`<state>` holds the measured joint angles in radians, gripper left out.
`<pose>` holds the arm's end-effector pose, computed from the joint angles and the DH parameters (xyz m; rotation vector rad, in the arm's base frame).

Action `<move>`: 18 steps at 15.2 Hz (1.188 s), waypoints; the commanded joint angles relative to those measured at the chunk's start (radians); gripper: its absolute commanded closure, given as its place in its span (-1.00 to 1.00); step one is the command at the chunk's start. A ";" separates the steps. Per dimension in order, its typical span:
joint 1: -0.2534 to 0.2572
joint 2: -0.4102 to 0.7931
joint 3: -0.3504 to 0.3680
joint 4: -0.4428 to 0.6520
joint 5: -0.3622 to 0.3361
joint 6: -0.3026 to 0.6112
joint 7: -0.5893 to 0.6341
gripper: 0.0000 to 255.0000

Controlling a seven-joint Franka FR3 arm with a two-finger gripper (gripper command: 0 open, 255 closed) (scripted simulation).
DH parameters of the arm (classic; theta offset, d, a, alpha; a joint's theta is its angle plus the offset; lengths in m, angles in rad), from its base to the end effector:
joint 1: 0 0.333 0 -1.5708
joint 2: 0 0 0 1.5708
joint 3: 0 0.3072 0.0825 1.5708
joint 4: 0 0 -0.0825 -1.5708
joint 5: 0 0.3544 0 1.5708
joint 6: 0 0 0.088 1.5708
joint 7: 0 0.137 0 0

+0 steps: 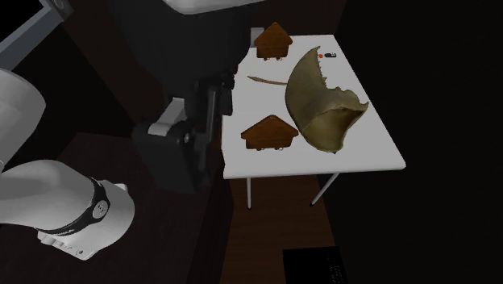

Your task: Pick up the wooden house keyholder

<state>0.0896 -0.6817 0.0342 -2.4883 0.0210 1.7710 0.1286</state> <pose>0.3147 0.0424 0.4807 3.1356 -0.0272 -0.0556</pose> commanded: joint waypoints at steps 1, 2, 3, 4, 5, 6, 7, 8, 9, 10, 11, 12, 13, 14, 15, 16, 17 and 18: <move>0.022 0.025 0.029 -0.028 0.023 0.061 0.023 -1.00; 0.032 0.042 0.043 -0.038 0.033 0.091 0.032 -1.00; 0.042 0.060 0.056 -0.047 0.043 0.121 0.041 -1.00; 0.052 0.079 0.069 -0.054 0.053 0.151 0.050 -1.00; 0.062 0.099 0.083 -0.061 0.062 0.181 0.058 -1.00; 0.072 0.121 0.096 -0.066 0.070 0.212 0.067 -1.00; 0.082 0.144 0.110 -0.069 0.078 0.242 0.076 -1.00; 0.091 0.168 0.124 -0.072 0.086 0.273 0.085 -1.00; 0.100 0.193 0.137 -0.073 0.093 0.303 0.094 -1.00; 0.108 0.220 0.151 -0.073 0.099 0.334 0.104 -1.00; 0.116 0.247 0.165 -0.072 0.104 0.364 0.113 -1.00; 0.124 0.276 0.179 -0.070 0.108 0.394 0.123 -1.00; 0.131 0.305 0.193 -0.066 0.111 0.423 0.133 -1.00; 0.138 0.335 0.207 -0.061 0.113 0.453 0.143 -1.00; 0.145 0.366 0.221 -0.055 0.113 0.481 0.154 -1.00; 0.151 0.398 0.235 -0.047 0.112 0.510 0.166 -1.00; 0.156 0.431 0.249 -0.038 0.110 0.537 0.178 -1.00; 0.161 0.464 0.263 -0.029 0.105 0.564 0.192 -1.00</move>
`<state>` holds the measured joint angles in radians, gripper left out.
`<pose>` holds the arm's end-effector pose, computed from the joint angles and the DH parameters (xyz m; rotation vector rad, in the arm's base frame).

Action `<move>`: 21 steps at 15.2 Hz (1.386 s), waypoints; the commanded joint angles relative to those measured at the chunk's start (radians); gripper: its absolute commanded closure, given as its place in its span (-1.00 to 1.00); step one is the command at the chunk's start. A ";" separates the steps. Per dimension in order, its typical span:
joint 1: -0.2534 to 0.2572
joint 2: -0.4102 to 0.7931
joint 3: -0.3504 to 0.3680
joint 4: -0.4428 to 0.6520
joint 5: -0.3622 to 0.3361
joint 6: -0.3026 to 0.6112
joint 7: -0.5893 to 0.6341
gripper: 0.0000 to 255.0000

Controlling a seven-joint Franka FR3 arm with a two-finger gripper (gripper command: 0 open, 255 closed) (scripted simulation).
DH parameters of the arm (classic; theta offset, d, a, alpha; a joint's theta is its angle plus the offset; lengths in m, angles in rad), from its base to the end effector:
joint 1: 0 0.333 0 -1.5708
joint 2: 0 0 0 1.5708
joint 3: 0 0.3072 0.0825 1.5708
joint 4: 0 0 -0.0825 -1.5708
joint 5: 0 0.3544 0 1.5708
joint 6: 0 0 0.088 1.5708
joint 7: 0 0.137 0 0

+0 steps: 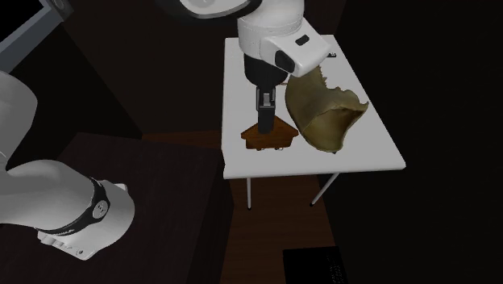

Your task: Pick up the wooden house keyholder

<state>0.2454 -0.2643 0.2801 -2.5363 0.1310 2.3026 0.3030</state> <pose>0.3584 0.2111 0.3470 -3.1018 -0.1981 -0.0178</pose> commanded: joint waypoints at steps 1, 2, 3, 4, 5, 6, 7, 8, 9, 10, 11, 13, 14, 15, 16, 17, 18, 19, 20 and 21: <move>0.010 0.080 0.030 0.030 -0.012 0.059 0.032 -1.00; 0.015 0.115 0.043 0.043 -0.021 0.085 0.047 -1.00; 0.020 0.150 0.055 0.056 -0.032 0.109 0.064 -1.00; 0.024 0.185 0.067 0.070 -0.046 0.133 0.081 -1.00; 0.029 0.221 0.077 0.086 -0.062 0.156 0.100 -1.00; 0.036 0.257 0.086 0.103 -0.081 0.177 0.121 -1.00; 0.043 0.294 0.093 0.121 -0.101 0.197 0.142 -1.00; 0.050 0.327 0.099 0.138 -0.122 0.215 0.163 -1.00; 0.052 0.339 0.097 0.135 -0.129 0.228 0.168 -1.00; 0.053 0.351 0.095 0.133 -0.137 0.242 0.173 -1.00; 0.054 0.363 0.094 0.131 -0.144 0.256 0.178 -1.00; 0.056 0.388 0.090 0.127 -0.161 0.282 0.189 -1.00; 0.057 0.400 0.087 0.125 -0.169 0.296 0.195 -1.00; 0.059 0.413 0.085 0.124 -0.178 0.309 0.201 -1.00; 0.060 0.421 0.083 0.123 -0.184 0.316 0.205 -1.00; 0.060 0.421 0.083 0.123 -0.183 0.316 0.204 -1.00; 0.060 0.421 0.083 0.123 -0.183 0.316 0.205 -1.00; 0.061 0.421 0.083 0.124 -0.184 0.316 0.205 1.00; 0.060 0.421 0.082 0.125 -0.184 0.316 0.205 1.00; 0.060 0.421 0.082 0.124 -0.184 0.316 0.205 1.00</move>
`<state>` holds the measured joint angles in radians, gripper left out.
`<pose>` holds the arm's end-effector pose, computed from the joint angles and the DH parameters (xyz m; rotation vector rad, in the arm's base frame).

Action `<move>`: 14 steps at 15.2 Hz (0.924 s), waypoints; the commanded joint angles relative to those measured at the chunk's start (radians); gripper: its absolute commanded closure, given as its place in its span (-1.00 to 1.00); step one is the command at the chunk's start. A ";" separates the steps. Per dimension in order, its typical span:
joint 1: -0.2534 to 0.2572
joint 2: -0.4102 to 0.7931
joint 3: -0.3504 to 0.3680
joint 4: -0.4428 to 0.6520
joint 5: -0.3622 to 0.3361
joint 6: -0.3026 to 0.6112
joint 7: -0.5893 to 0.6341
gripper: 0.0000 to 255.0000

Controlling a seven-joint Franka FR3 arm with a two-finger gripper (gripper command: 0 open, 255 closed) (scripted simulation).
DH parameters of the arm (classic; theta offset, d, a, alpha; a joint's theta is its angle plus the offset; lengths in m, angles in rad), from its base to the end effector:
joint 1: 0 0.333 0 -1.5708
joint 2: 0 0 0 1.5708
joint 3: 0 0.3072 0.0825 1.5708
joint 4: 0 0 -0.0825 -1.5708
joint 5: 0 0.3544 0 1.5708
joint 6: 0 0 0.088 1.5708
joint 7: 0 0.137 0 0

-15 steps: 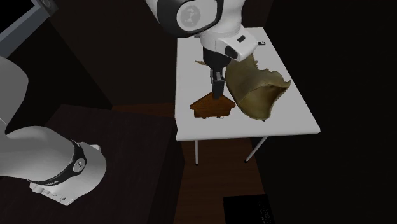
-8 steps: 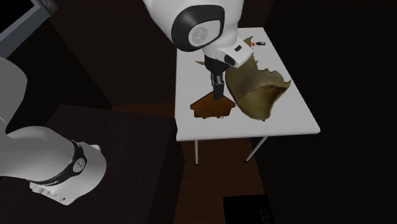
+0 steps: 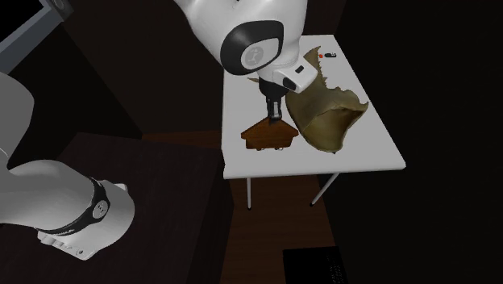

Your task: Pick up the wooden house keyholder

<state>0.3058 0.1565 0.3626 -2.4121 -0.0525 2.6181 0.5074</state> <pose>0.3797 0.3041 0.2431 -3.0691 -0.3079 -0.0544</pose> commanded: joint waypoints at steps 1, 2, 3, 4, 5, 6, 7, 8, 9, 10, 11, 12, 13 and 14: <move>0.000 0.000 0.000 0.000 0.000 0.000 0.000 1.00; 0.000 0.000 0.000 0.000 0.000 0.000 0.000 1.00; 0.000 0.000 0.000 0.000 0.000 0.000 0.000 1.00; 0.000 0.000 0.000 0.000 0.000 0.000 0.000 1.00; 0.000 0.000 0.000 0.000 0.000 0.000 0.000 1.00; 0.000 0.000 0.000 0.000 0.000 0.000 0.000 1.00; 0.000 0.000 0.000 -0.001 0.000 0.001 0.000 1.00; -0.002 -0.013 0.003 0.000 0.009 -0.012 -0.006 1.00; -0.004 -0.026 0.006 0.002 0.018 -0.026 -0.012 1.00; -0.005 -0.038 0.008 0.003 0.026 -0.039 -0.018 1.00; -0.007 -0.051 0.011 0.005 0.034 -0.052 -0.023 1.00; -0.008 -0.063 0.012 0.007 0.042 -0.066 -0.028 1.00; -0.009 -0.075 0.014 0.010 0.050 -0.079 -0.034 1.00; -0.009 -0.087 0.015 0.012 0.057 -0.093 -0.039 1.00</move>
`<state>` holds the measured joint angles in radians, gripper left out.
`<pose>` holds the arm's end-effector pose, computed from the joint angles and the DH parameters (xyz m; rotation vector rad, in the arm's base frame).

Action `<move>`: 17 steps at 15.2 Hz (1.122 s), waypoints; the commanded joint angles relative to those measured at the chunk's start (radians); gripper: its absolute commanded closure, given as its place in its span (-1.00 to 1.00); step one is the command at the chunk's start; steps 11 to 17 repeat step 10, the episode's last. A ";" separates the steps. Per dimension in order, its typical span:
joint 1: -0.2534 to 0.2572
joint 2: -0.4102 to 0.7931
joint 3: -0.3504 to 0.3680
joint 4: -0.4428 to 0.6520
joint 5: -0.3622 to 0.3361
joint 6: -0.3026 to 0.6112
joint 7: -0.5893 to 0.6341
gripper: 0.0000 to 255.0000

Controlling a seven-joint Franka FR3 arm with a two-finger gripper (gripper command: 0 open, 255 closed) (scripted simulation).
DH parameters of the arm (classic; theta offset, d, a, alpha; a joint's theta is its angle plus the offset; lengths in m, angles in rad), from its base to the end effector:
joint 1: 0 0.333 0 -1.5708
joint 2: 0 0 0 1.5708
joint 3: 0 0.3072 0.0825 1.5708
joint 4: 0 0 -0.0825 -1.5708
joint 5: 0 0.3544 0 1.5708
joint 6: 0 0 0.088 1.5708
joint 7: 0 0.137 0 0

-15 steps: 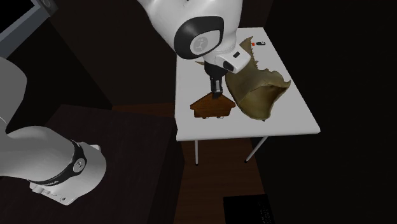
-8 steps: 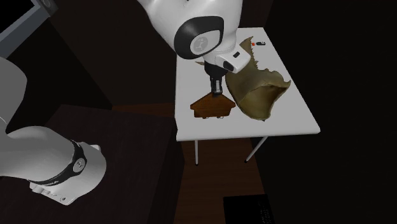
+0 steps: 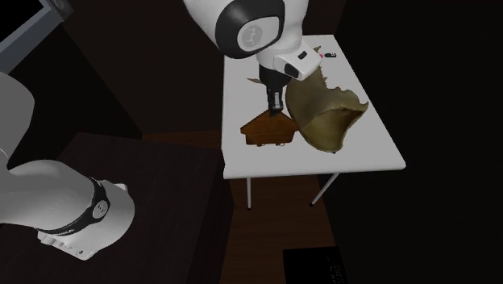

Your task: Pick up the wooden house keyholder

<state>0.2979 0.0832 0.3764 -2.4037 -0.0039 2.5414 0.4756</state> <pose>0.3778 0.3036 0.2722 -3.0692 -0.3076 -0.0545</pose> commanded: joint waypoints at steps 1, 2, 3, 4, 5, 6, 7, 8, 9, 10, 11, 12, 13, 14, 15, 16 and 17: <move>-0.002 -0.025 0.002 0.007 0.016 -0.030 -0.011 1.00; -0.003 -0.036 0.003 0.010 0.022 -0.044 -0.016 1.00; -0.003 -0.047 0.004 0.013 0.029 -0.057 -0.020 1.00; -0.003 -0.058 0.004 0.017 0.035 -0.071 -0.024 1.00; -0.004 -0.069 0.004 0.021 0.040 -0.085 -0.028 1.00; -0.004 -0.080 0.004 0.025 0.046 -0.099 -0.032 1.00; -0.004 -0.090 0.004 0.029 0.051 -0.113 -0.035 1.00; -0.004 -0.100 0.004 0.033 0.056 -0.127 -0.039 1.00; -0.004 -0.102 0.004 0.034 0.057 -0.129 -0.039 1.00; -0.004 -0.102 0.004 0.034 0.057 -0.129 -0.039 1.00; -0.004 -0.102 0.004 0.034 0.057 -0.129 -0.039 1.00; -0.004 -0.102 0.004 0.034 0.057 -0.129 -0.039 1.00; -0.004 -0.102 0.004 0.034 0.057 -0.129 -0.039 1.00; -0.004 -0.102 0.004 0.034 0.057 -0.129 -0.039 1.00; -0.004 -0.102 0.004 0.034 0.057 -0.129 -0.039 1.00; -0.004 -0.102 0.004 0.034 0.057 -0.129 -0.039 1.00; -0.004 -0.102 0.004 0.034 0.057 -0.129 -0.039 1.00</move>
